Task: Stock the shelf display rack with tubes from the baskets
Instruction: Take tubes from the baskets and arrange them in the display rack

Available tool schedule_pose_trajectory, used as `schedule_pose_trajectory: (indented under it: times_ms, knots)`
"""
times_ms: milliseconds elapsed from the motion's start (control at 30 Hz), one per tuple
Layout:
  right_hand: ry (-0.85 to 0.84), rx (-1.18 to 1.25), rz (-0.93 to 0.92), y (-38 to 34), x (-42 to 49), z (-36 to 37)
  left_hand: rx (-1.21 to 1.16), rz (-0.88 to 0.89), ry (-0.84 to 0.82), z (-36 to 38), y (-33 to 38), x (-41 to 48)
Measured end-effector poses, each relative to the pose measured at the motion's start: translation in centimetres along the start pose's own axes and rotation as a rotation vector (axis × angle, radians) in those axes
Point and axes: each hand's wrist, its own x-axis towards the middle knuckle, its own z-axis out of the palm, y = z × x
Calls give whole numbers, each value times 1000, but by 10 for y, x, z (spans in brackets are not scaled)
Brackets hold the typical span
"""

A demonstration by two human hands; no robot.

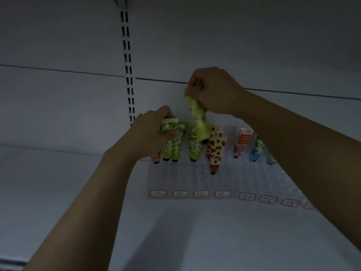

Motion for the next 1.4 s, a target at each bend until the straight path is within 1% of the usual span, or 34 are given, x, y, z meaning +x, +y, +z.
schedule_pose_trajectory:
  times_ms: [33,100,200,267,333,433,500,600,667,733,833,933,1033,1133,1267,1400]
  knots:
    - [-40,-37,-26,1,-2,4,-4,-8,-8,0,1,1]
    - [-55,-15,-33,5,-6,11,-3,-13,-13,2,0,1]
    - [44,-12,-29,13,-17,21,-1,-13,22,4,-6,2]
    - [115,-25,-48,14,-29,29,-12,15,74,3,-7,1]
    - [141,0,-79,16,-42,36,38,18,149,1,-8,1]
    - [86,15,-68,21,-56,43,86,6,268,-3,-1,-1]
    - [51,26,-36,24,-60,44,31,30,247,-5,4,-2]
    - [54,15,-13,25,-65,37,-27,21,182,-2,10,-5]
    - [60,-1,-14,27,-69,30,12,8,197,5,12,-8]
    - [41,-22,-21,28,-73,28,105,12,247,13,14,-12]
    - [37,-33,-26,29,-75,32,276,92,306,19,13,-16]
    - [57,-2,-20,28,-74,34,375,112,340,21,10,-18]
    - [42,-41,-50,26,-71,38,400,117,368,23,10,-19]
    - [-12,-115,-62,24,-67,36,431,127,366,24,11,-19]
    - [-38,-163,-58,24,-64,33,445,82,369,25,9,-19]
    - [-82,-182,-92,18,-65,35,442,54,373,28,11,-17]
